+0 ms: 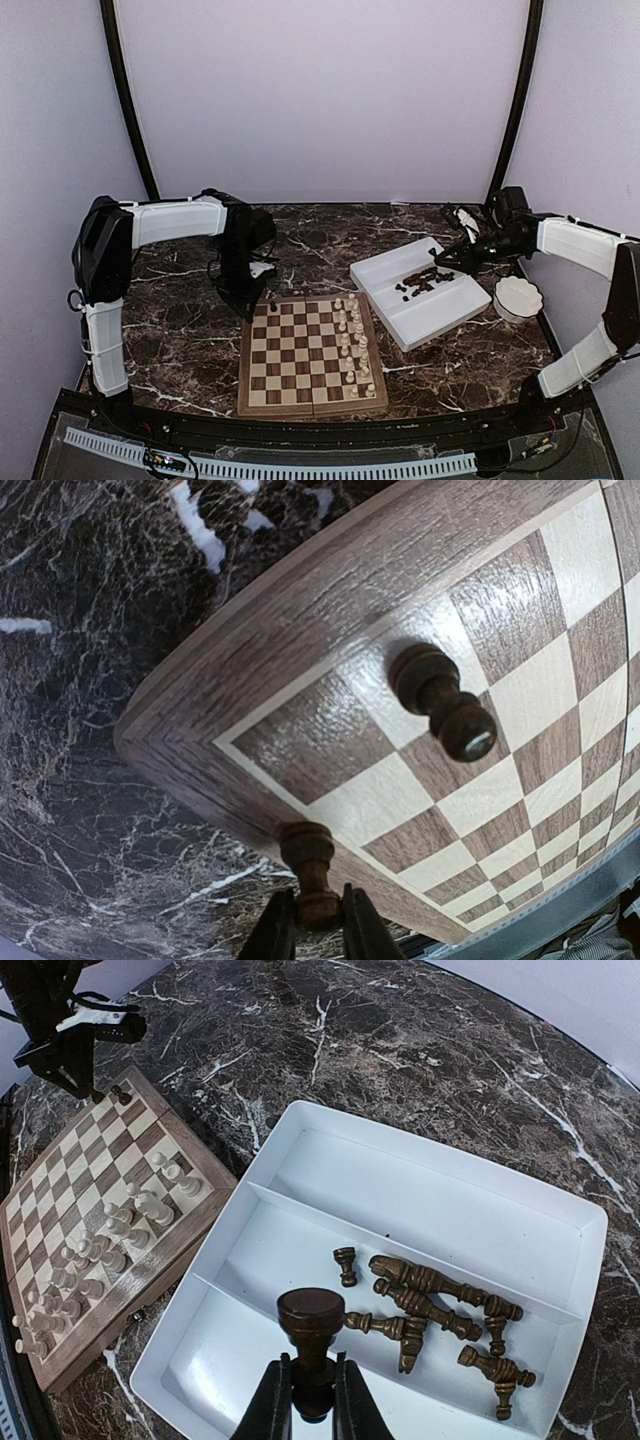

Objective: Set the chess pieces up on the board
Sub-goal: Place the rook at h8.

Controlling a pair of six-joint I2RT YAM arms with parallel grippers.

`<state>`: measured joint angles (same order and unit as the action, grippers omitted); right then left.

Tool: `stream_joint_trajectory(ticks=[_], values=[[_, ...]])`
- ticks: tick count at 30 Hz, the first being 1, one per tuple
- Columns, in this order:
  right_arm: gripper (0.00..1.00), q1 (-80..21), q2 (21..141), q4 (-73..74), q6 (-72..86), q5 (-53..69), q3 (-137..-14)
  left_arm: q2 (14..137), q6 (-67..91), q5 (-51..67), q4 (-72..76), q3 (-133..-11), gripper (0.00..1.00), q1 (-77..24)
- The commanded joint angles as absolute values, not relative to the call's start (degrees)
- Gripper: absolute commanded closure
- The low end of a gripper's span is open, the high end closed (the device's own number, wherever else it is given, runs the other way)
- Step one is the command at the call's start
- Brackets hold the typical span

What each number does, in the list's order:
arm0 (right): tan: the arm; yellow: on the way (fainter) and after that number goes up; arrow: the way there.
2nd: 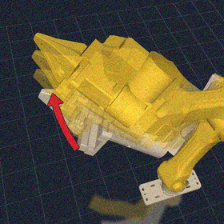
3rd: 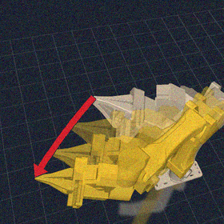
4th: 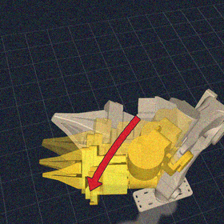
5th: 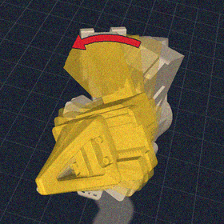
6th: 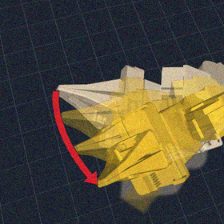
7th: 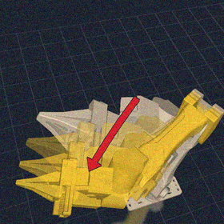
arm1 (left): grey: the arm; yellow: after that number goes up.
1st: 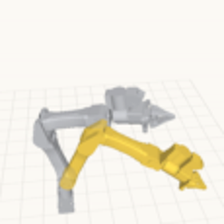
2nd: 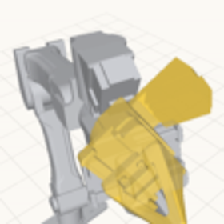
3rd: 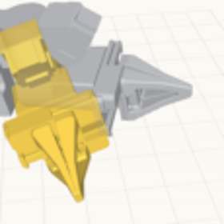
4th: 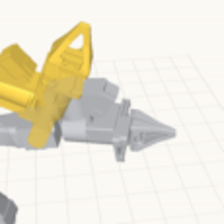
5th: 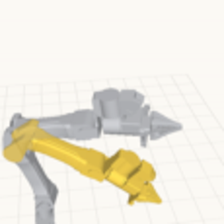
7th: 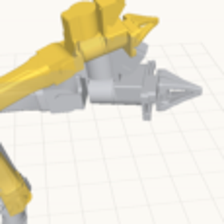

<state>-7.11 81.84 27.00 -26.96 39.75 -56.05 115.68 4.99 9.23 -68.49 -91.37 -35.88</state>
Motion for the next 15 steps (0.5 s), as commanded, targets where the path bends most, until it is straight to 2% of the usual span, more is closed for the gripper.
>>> stream_joint_trajectory(ticks=[1, 5, 15], values=[[0.95, -7.3, 80.83, 26.02, -27.37, 39.57, -55.74, 114.99, 4.92, 10.41, -68.36, -92.46, 0.83, -35.61], [0.95, -7.3, 80.86, 26.02, -27.33, 39.55, -55.64, 115.0, 5.16, 9.94, -67.97, -93.05, 0.88, -35.66], [0.95, -7.3, 81.02, 26.02, -27.42, 39.28, -55.64, 115.64, 6.41, 7.27, -66.94, -95.78, 0.91, -35.68]])
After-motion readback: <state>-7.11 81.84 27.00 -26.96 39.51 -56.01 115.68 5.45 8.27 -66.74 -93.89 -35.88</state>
